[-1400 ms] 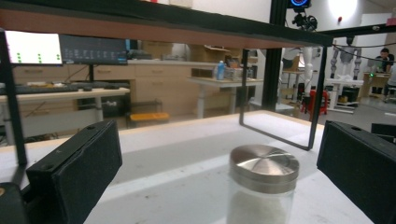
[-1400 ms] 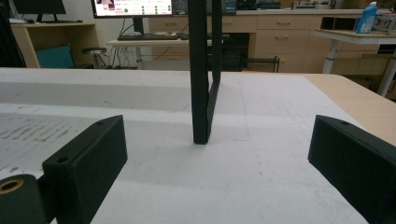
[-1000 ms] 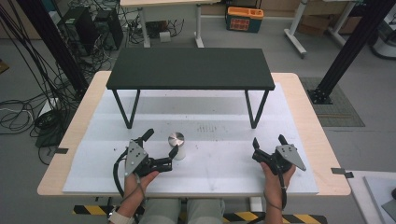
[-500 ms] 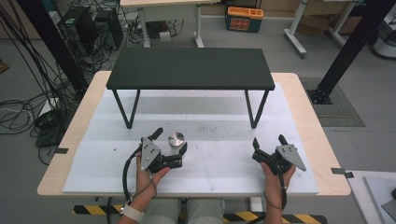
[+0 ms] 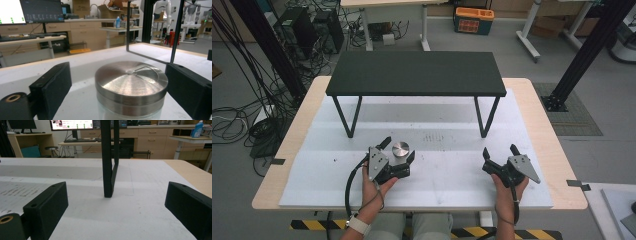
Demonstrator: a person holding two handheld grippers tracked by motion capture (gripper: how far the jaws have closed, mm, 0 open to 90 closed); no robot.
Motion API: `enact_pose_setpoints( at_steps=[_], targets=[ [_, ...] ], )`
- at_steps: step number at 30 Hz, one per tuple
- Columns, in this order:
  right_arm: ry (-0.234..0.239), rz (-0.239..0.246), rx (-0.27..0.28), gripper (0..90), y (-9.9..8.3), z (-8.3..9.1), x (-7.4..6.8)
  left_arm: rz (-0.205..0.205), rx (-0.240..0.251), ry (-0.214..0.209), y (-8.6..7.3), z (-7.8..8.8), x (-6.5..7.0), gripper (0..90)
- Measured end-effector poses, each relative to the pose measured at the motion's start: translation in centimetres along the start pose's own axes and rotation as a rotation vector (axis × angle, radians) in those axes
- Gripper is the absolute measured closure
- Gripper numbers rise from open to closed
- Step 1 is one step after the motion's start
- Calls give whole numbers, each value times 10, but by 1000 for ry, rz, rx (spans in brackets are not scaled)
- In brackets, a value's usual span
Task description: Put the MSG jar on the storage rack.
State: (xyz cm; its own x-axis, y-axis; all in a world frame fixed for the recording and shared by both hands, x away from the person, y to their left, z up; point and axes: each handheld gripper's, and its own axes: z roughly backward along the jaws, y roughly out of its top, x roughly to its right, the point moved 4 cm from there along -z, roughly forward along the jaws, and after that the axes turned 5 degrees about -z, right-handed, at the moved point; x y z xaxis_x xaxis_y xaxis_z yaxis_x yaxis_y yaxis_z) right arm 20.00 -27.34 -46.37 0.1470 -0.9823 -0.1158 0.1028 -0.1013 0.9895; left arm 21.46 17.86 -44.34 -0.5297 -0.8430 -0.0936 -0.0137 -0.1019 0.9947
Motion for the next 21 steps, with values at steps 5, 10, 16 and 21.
enact_pose_setpoints(
  at_steps=[5, 10, 16, 21],
  targets=[
    [1, -2, 0, 44, 0, 0, 0, -2, -17, 1, -5, 0, 1, 143],
    [1, -2, 0, 44, 0, 0, 0, -14, -10, -2, -6, 0, 2, 192],
    [1, -4, 1, 44, 0, 0, 0, -27, -19, -10, -7, -1, 2, 299],
    [1, -6, 1, 44, 0, 0, 0, -23, -13, -24, -8, -1, 1, 367]
  ],
)
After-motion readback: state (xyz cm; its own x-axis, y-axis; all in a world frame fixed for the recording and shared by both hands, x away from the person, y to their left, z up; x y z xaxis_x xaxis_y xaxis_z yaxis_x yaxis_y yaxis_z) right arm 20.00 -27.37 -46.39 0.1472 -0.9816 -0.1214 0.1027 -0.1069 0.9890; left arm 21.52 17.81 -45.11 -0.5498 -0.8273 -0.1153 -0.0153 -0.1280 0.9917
